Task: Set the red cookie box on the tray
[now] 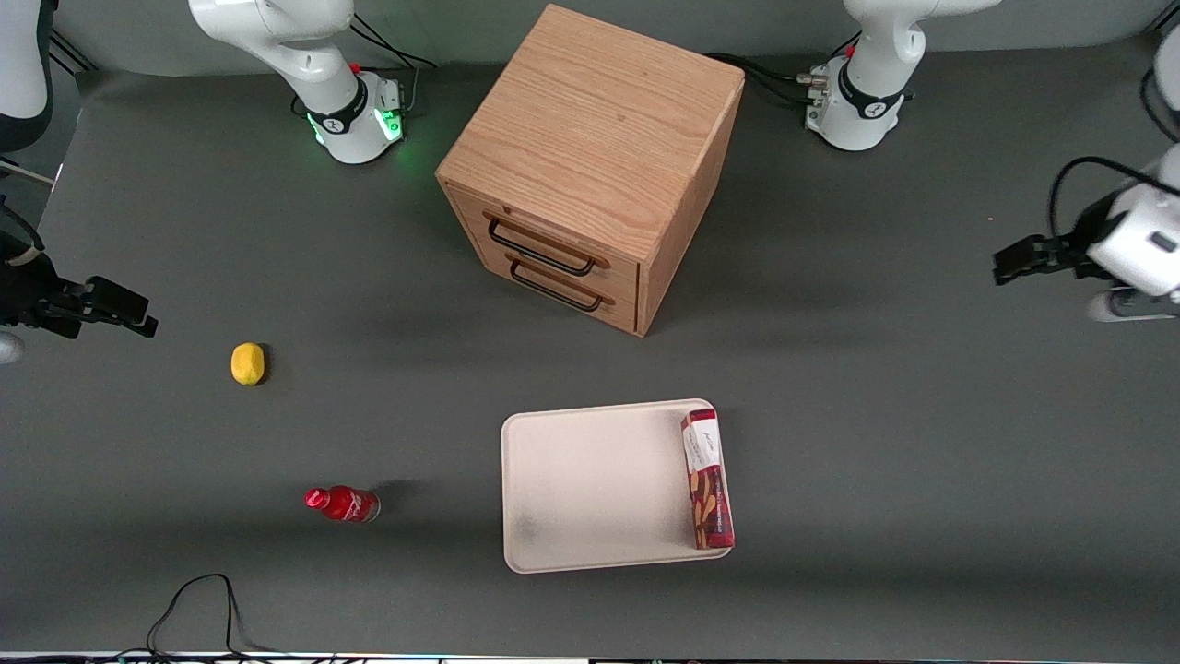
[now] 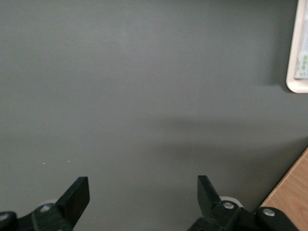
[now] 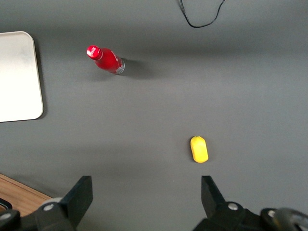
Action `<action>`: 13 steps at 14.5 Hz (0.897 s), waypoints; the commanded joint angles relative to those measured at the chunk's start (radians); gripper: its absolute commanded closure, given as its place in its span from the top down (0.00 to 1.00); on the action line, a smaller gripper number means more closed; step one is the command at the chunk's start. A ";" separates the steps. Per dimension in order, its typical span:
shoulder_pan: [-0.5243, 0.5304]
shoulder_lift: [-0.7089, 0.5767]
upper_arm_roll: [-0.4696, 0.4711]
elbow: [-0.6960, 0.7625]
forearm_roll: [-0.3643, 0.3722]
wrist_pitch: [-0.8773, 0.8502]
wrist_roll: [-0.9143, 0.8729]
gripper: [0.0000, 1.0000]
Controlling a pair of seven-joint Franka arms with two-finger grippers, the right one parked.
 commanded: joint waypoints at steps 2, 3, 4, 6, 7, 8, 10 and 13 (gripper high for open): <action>0.044 0.022 -0.049 0.057 0.015 -0.038 0.004 1.00; 0.044 0.023 -0.049 0.059 0.016 -0.049 0.004 1.00; 0.041 0.023 -0.049 0.057 0.022 -0.051 0.007 1.00; 0.028 0.029 -0.039 0.057 0.022 -0.051 0.010 1.00; 0.022 0.033 -0.039 0.057 0.022 -0.052 0.011 1.00; 0.010 0.034 -0.030 0.057 0.022 -0.052 0.010 1.00; -0.048 0.033 0.026 0.059 0.022 -0.061 0.010 1.00; -0.071 0.034 0.051 0.059 0.022 -0.063 0.008 1.00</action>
